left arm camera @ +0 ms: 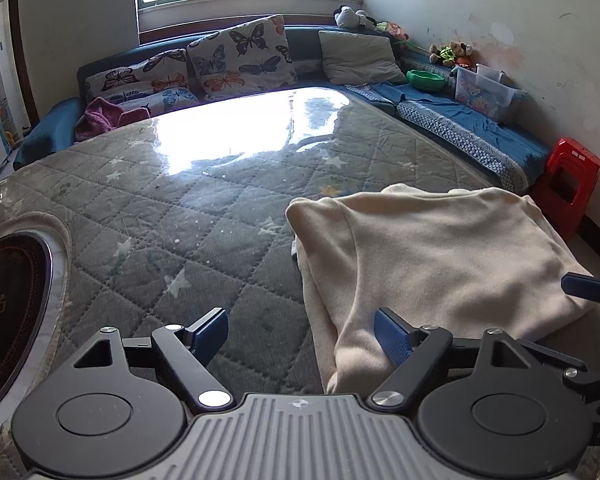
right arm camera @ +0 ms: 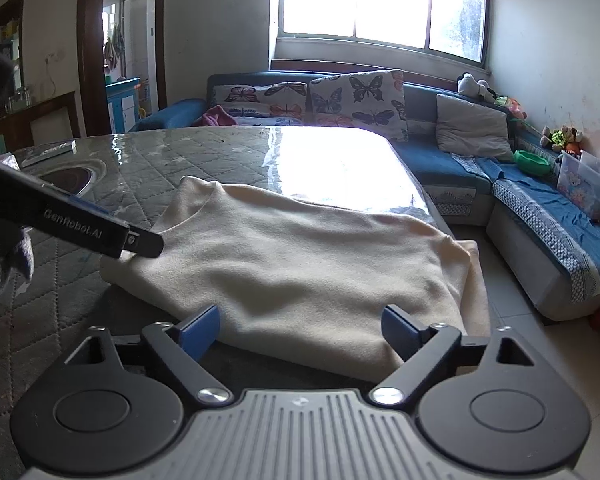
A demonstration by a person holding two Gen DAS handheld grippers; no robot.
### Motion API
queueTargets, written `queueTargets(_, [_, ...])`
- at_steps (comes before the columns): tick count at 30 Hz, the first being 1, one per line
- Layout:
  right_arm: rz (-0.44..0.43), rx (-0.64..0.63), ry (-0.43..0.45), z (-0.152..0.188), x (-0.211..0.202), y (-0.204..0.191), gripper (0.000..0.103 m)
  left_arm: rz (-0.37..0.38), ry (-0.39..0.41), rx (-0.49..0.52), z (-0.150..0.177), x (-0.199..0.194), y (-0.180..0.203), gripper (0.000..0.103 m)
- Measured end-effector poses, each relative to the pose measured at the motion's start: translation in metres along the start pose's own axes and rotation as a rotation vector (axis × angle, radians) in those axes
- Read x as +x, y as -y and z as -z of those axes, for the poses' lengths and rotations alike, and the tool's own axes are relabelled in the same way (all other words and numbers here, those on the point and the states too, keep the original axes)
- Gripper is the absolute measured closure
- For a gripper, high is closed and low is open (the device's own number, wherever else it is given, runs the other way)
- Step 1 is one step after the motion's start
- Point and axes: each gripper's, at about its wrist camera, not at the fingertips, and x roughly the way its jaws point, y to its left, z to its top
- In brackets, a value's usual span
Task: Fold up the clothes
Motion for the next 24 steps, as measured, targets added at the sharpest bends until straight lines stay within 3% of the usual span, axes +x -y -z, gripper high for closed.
queueTargets(9, [0.003, -0.009, 0.000, 0.006, -0.008, -0.007, 0.000, -0.002, -0.001, 0.012, 0.011, -0.012, -0.001, 0.016])
queueTargets(24, [0.010, -0.012, 0.012, 0.016, -0.029, -0.025, 0.000, 0.023, 0.041, 0.032, 0.030, -0.039, -0.001, 0.006])
